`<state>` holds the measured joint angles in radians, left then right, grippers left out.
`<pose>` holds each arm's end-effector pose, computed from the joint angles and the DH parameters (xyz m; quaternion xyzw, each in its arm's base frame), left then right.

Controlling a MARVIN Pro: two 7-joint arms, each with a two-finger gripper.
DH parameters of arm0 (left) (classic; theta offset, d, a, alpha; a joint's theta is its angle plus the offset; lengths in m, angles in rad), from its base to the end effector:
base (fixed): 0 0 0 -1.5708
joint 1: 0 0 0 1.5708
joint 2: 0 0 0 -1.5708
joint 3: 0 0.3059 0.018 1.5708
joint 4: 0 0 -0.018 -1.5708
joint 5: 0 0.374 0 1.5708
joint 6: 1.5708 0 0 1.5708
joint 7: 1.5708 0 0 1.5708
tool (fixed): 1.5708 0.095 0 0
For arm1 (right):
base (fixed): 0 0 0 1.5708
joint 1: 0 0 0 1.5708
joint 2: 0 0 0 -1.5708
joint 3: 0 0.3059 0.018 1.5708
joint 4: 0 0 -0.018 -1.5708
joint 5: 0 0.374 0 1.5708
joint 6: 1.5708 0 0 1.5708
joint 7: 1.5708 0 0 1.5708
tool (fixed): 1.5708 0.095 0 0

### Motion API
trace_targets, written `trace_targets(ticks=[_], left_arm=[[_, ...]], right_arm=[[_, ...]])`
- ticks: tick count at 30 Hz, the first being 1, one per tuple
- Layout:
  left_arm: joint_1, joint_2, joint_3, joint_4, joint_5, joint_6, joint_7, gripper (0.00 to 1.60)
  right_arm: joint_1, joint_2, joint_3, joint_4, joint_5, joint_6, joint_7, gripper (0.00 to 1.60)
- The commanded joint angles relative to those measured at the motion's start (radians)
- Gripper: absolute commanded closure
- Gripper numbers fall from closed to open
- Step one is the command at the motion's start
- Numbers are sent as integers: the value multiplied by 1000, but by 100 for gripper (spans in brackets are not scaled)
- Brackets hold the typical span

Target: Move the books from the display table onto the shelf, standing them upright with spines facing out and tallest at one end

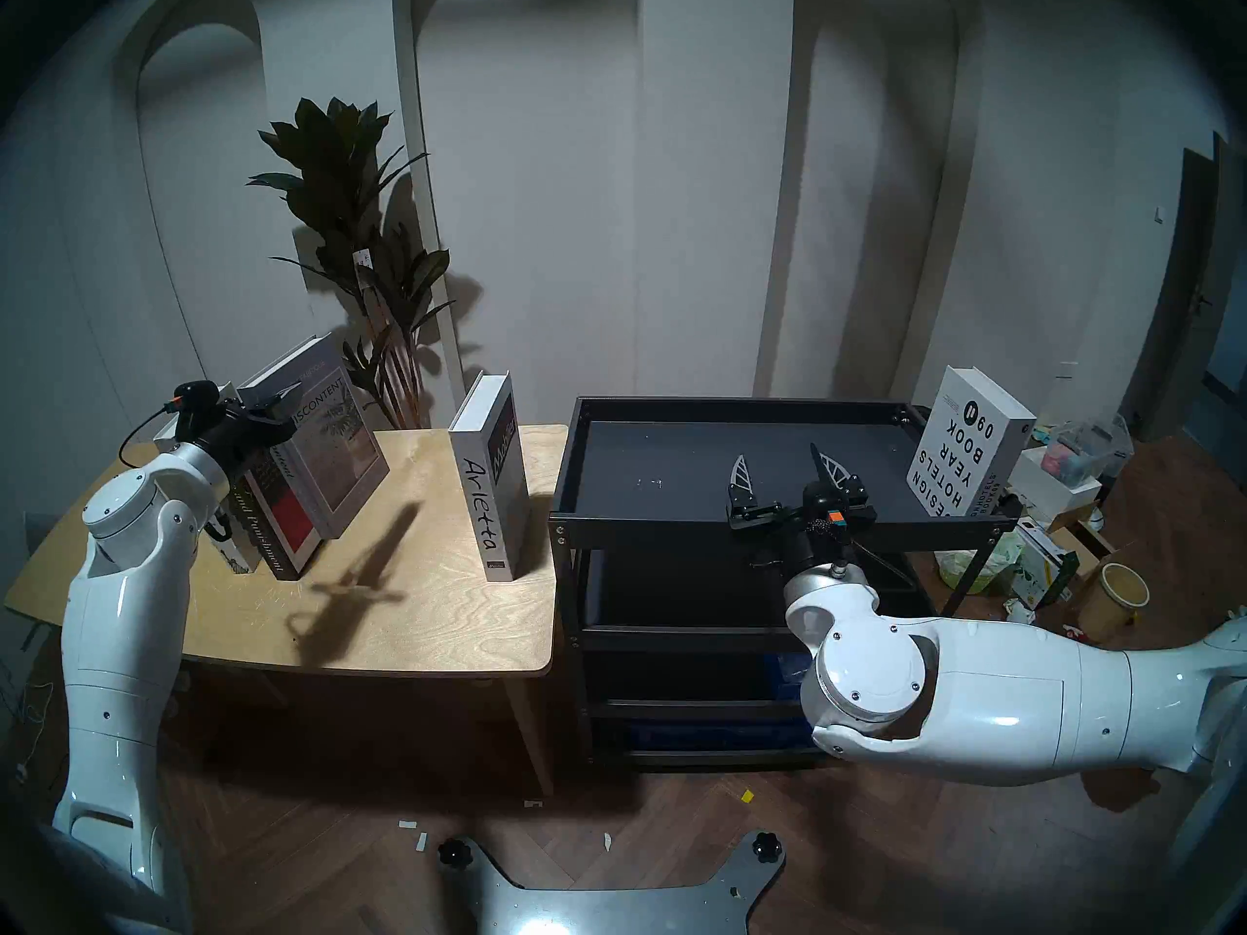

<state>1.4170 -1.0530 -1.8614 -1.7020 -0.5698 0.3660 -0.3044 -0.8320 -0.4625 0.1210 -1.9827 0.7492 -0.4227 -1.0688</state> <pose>0.4923 0.2205 -0.1175 0.6831 -0.0244 0.7263 0.0732 0.3985 0.0087 -0.2529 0.6450 0.0276 0.7631 0.0306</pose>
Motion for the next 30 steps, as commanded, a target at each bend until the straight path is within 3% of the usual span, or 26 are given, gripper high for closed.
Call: trace_targets(ticks=[1,16,21,30], left_arm=[[-70,33,-30,-117,-22,52,12,160],[-146,27,-53,-321,-49,290,169,160],[-202,25,-53,-379,-61,325,223,160],[-279,-11,33,-505,-40,401,385,160]], right_arm=[[10,2,8,-4,-3,-2,0,0],[11,2,7,-4,-3,-2,0,0],[11,1,7,-3,-3,-2,0,0],[11,1,6,-3,-3,-2,0,0]])
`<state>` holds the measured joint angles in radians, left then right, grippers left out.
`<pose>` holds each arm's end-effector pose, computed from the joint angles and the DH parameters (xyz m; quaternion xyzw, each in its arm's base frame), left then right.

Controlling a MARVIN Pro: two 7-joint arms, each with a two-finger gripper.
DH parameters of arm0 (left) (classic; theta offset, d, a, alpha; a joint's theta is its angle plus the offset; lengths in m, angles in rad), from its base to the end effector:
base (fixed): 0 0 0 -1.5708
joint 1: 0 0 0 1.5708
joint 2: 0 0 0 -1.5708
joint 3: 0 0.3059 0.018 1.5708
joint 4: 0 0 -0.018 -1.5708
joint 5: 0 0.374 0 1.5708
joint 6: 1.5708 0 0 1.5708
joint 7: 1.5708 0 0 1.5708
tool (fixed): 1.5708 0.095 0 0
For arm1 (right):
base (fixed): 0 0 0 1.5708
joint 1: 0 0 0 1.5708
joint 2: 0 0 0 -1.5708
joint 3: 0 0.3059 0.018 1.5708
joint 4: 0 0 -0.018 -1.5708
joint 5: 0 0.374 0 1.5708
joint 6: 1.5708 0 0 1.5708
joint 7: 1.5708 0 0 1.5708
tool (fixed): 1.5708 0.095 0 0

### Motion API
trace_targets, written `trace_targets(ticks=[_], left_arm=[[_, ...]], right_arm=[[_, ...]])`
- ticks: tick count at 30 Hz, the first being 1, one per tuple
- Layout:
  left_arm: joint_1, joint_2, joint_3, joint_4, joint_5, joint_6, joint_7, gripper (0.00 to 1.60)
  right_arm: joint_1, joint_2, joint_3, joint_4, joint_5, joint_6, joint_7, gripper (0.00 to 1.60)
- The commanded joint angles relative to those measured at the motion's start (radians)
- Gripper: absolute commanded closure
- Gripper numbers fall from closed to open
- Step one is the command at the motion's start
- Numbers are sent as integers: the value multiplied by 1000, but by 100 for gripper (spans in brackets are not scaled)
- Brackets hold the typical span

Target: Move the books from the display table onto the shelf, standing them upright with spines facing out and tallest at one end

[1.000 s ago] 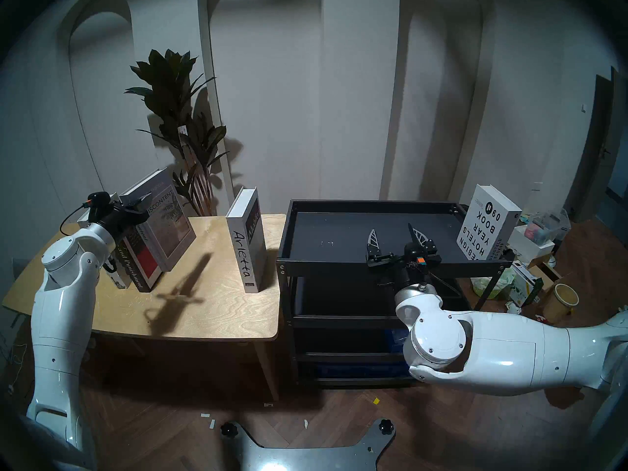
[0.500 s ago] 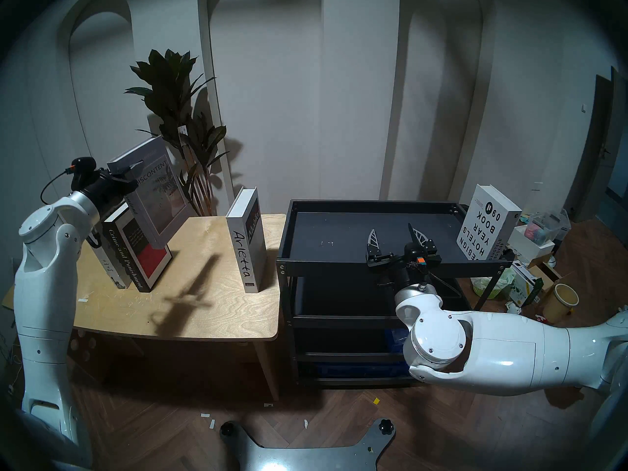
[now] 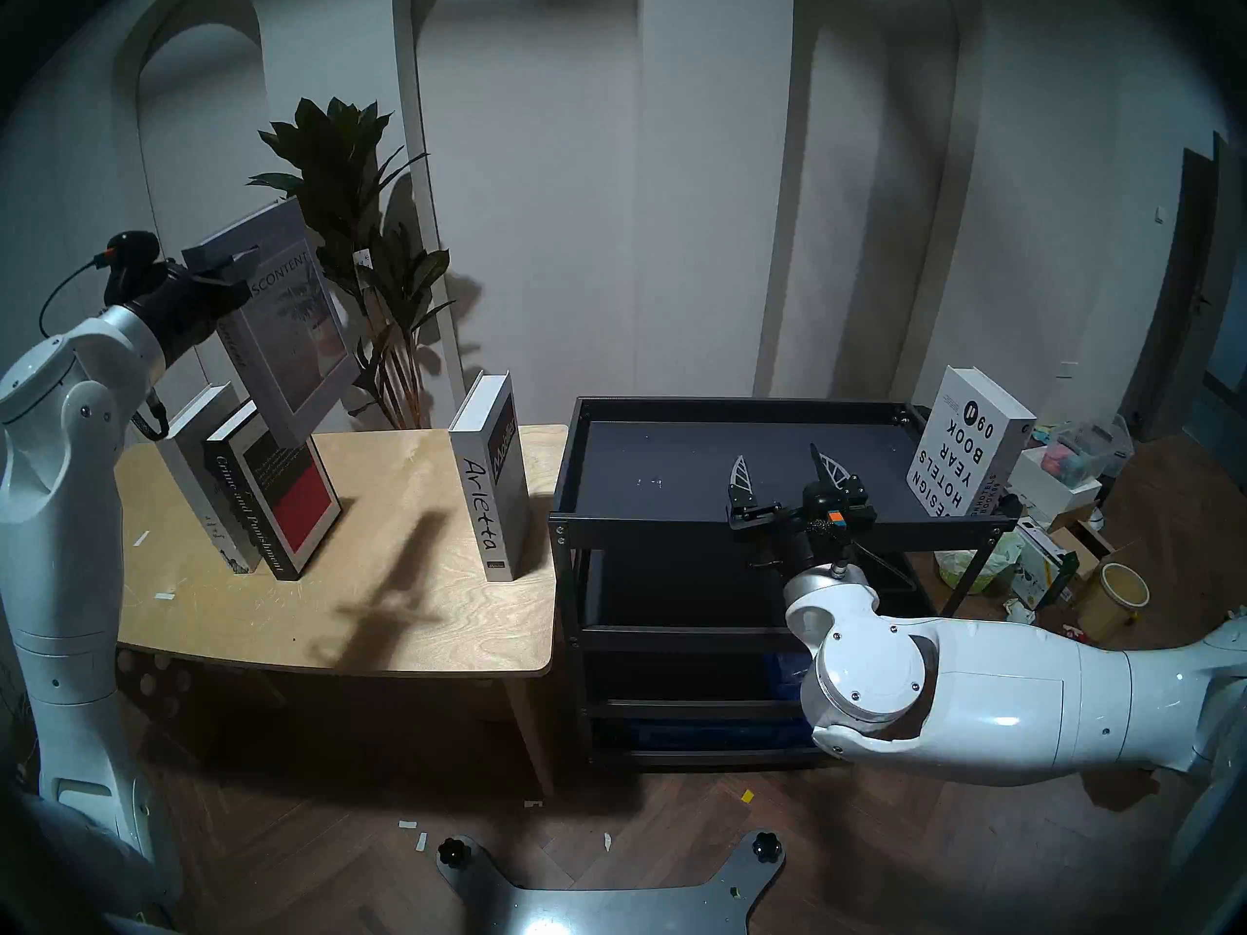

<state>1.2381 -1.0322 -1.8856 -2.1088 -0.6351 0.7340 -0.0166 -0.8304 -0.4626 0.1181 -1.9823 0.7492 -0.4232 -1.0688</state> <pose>0.4241 0.1538 0.0753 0.6278 -0.0243 0.7779 0.0142 0.3983 0.0088 -0.2533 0.6453 0.0281 0.7628 0.0305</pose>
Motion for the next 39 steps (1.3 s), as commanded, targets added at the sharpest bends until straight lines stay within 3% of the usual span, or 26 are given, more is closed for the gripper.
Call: trace_targets(ticks=[1,10,20,39], left_arm=[[-106,-36,76,-108,31,42,109,160],[-187,-112,276,-107,86,113,268,160],[-278,-230,430,21,114,192,399,160],[-428,-386,437,152,189,219,608,160]], right_arm=[[10,1,9,-3,-3,-2,0,0],[10,1,7,-3,-2,-2,0,0],[10,1,7,-3,-2,-2,-1,0],[12,1,5,-3,-2,-2,-1,0]])
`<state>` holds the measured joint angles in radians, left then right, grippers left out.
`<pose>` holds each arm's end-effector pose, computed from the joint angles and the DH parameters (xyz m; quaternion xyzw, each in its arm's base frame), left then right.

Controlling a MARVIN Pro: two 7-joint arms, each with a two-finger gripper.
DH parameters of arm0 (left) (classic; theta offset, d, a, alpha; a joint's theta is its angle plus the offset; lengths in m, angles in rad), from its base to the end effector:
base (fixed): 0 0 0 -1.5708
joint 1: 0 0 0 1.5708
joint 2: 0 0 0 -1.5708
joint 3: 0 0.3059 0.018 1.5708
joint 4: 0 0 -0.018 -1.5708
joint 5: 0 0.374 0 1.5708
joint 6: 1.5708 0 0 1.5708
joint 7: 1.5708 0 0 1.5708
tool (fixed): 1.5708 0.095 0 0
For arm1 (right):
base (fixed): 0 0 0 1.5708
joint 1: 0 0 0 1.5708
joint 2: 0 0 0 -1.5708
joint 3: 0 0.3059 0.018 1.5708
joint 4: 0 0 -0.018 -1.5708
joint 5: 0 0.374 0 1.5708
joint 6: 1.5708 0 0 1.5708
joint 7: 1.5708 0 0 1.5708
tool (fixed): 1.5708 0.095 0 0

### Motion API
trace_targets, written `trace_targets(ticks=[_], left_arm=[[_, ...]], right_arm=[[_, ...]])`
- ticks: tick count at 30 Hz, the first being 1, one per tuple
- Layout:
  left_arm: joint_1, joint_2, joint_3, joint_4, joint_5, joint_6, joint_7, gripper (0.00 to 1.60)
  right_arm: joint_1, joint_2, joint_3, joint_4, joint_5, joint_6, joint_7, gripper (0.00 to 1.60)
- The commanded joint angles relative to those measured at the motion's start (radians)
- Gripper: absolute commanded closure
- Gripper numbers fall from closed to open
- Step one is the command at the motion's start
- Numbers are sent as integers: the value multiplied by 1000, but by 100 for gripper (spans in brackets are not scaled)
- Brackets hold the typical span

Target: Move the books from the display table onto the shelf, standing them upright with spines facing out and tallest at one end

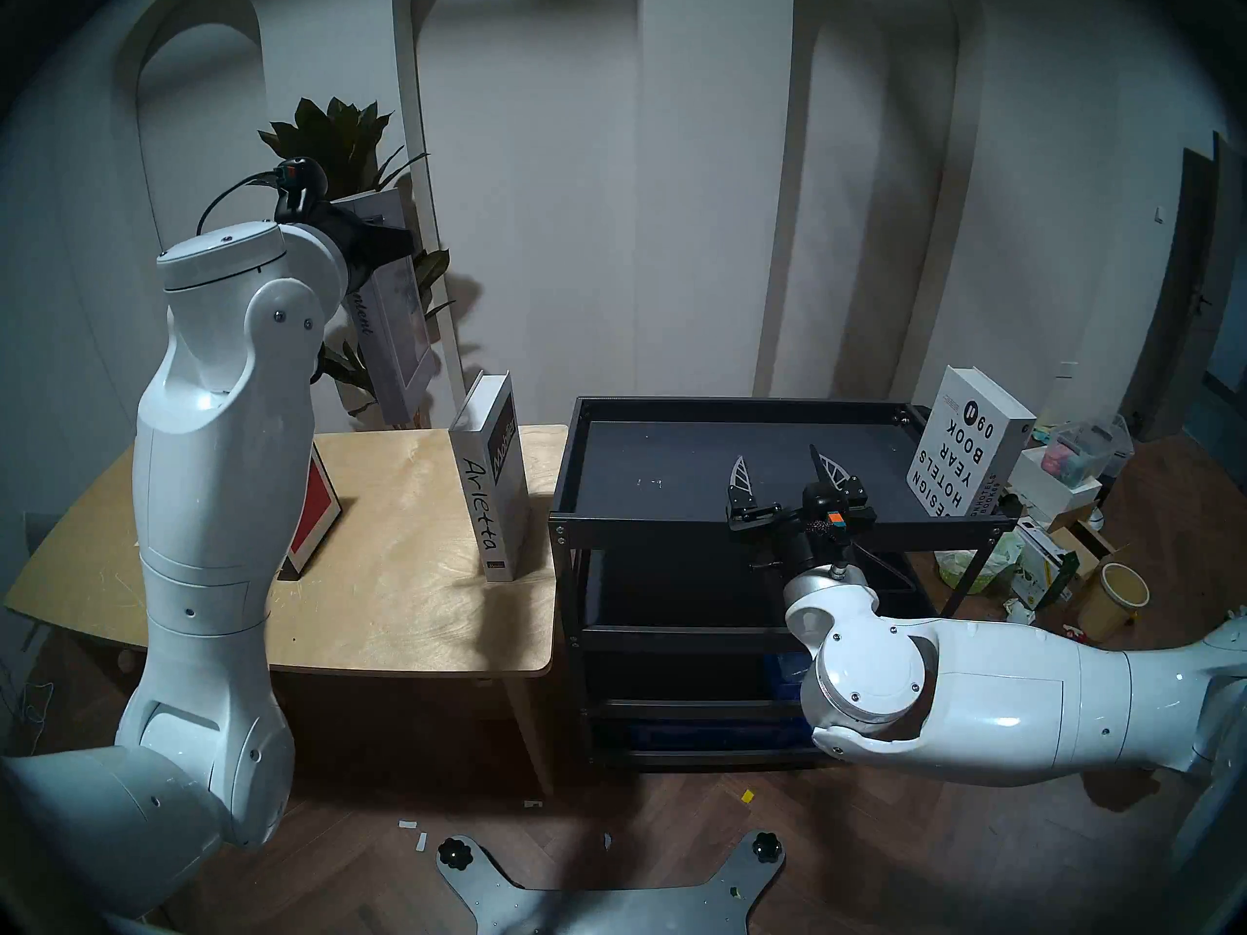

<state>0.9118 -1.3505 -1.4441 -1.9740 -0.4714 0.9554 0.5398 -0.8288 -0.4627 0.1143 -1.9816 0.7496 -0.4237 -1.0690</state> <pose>0.4943 0.0088 0.0844 -0.6898 -0.0651 -0.7191 0.0536 0.3980 0.0088 -0.2542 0.6460 0.0287 0.7622 0.0305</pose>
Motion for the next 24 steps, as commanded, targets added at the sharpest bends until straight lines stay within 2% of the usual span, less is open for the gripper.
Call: trace_targets(ticks=[1,2,6,7,9,11,14,20,21,22,24], left_arm=[[-120,-79,-1,31,28,1,62,160],[-113,-87,0,28,30,-3,68,160],[-159,-136,14,62,39,5,112,160],[-167,-159,20,75,41,5,130,160],[-174,-168,22,81,43,5,139,160],[-181,-189,25,91,45,5,157,160],[-230,-216,33,124,42,5,189,160],[-236,-260,61,111,33,5,232,160],[-234,-265,64,106,32,5,236,160],[-234,-271,65,104,30,5,242,160],[-232,-283,70,95,30,5,260,160]], right_arm=[[10,1,9,-3,-3,-2,-1,0],[10,1,9,-3,-3,-2,-1,0],[11,1,9,-4,-3,-2,-1,0],[21,-14,16,-11,-6,-4,0,0],[26,-21,20,-15,-7,-3,1,0],[44,-47,30,-28,-14,1,7,0],[67,-89,41,-43,-20,13,16,0],[113,-184,62,-55,-18,48,44,0],[124,-159,60,-77,-16,54,61,0],[129,-189,65,-68,-14,60,59,0],[146,-207,71,-75,-9,78,71,0]])
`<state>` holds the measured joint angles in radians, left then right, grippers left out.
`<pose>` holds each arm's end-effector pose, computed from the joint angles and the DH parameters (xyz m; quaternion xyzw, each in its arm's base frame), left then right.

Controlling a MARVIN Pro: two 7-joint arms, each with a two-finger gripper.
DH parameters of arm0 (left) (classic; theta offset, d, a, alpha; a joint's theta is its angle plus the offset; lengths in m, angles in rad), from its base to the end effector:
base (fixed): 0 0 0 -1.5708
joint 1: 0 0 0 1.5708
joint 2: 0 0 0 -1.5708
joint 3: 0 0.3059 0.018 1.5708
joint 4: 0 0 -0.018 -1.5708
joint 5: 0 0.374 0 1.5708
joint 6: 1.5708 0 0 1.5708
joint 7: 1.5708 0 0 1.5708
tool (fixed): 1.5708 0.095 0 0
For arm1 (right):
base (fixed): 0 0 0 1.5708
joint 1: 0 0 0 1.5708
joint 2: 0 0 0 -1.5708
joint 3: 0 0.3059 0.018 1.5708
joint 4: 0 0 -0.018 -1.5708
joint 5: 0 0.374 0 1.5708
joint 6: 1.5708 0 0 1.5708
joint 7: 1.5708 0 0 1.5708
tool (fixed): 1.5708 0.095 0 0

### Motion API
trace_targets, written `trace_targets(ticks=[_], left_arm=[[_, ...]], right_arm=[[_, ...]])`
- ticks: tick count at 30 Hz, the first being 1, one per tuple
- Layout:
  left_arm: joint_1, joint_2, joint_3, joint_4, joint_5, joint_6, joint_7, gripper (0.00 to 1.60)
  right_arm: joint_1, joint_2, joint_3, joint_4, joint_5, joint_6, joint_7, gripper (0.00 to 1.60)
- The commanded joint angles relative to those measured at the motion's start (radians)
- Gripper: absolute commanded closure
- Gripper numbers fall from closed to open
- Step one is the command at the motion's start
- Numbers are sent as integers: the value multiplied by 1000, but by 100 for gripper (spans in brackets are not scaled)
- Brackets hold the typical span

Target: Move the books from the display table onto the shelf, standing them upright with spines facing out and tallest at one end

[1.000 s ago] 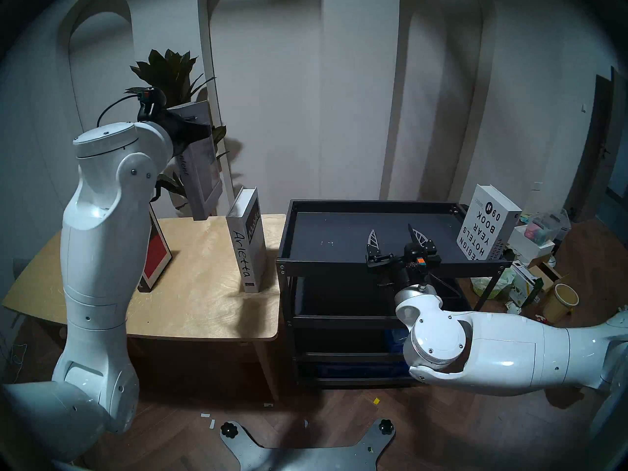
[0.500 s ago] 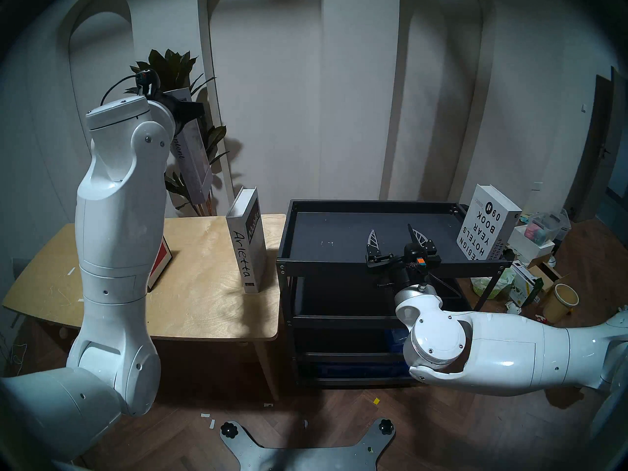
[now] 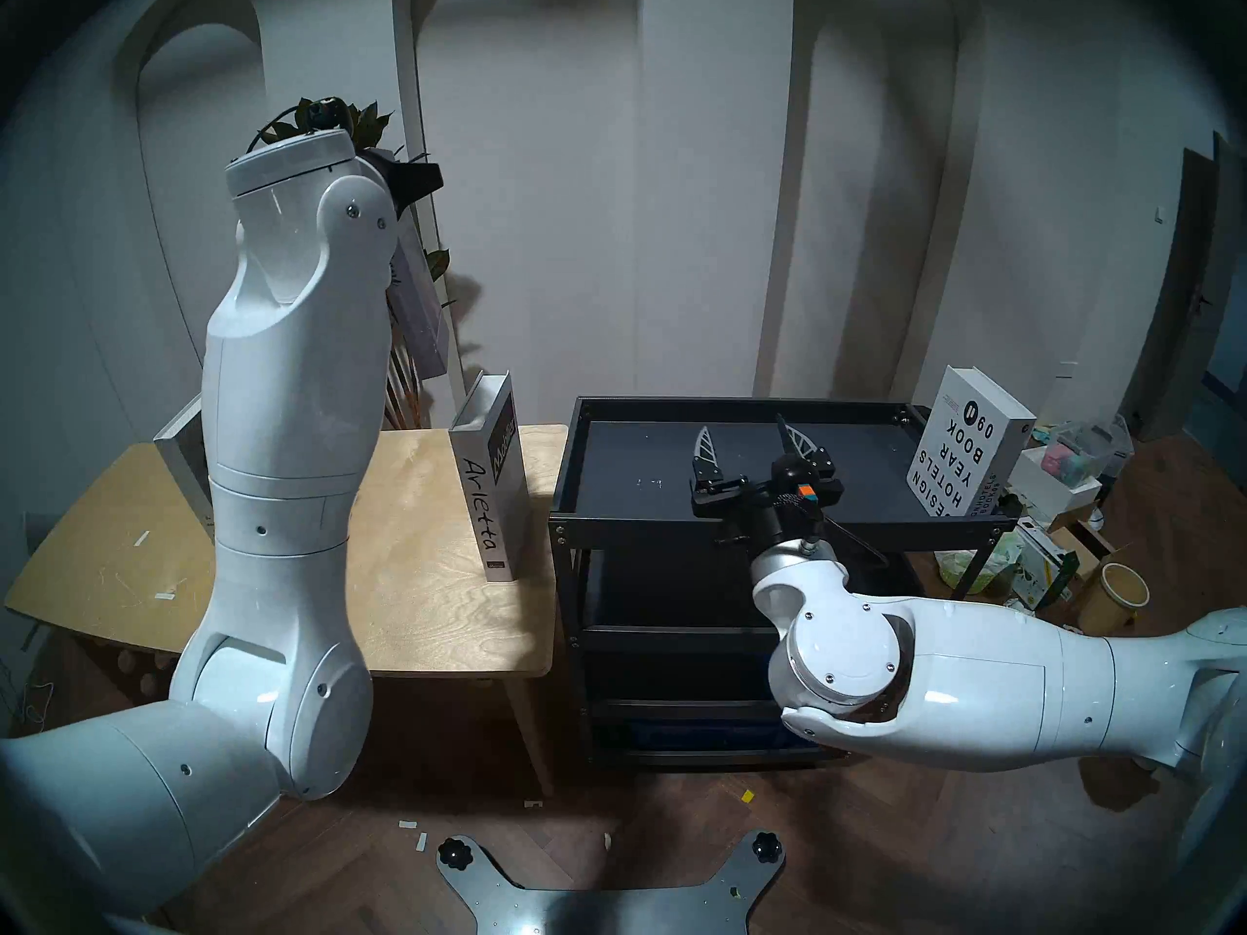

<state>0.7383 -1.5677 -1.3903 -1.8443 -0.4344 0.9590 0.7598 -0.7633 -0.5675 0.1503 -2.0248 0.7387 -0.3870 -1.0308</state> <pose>0.5097 -0.0435 0.1331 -0.6778 -0.1366 -0.7210 0.0457 0.4081 0.0700 -0.2039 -0.6083 -0.0420 -0.7916 0.0391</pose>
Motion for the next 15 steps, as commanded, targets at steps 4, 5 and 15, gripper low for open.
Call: trace_targets(ticks=[4,5,15], left_arm=[[-39,-90,26,-47,-16,1,69,160],[-32,-94,30,-52,-18,1,76,160],[50,-126,104,-92,-42,1,146,160]], right_arm=[[113,-145,42,-41,11,78,55,0],[120,-157,43,-41,14,87,61,0],[184,-264,31,-10,62,185,123,0]])
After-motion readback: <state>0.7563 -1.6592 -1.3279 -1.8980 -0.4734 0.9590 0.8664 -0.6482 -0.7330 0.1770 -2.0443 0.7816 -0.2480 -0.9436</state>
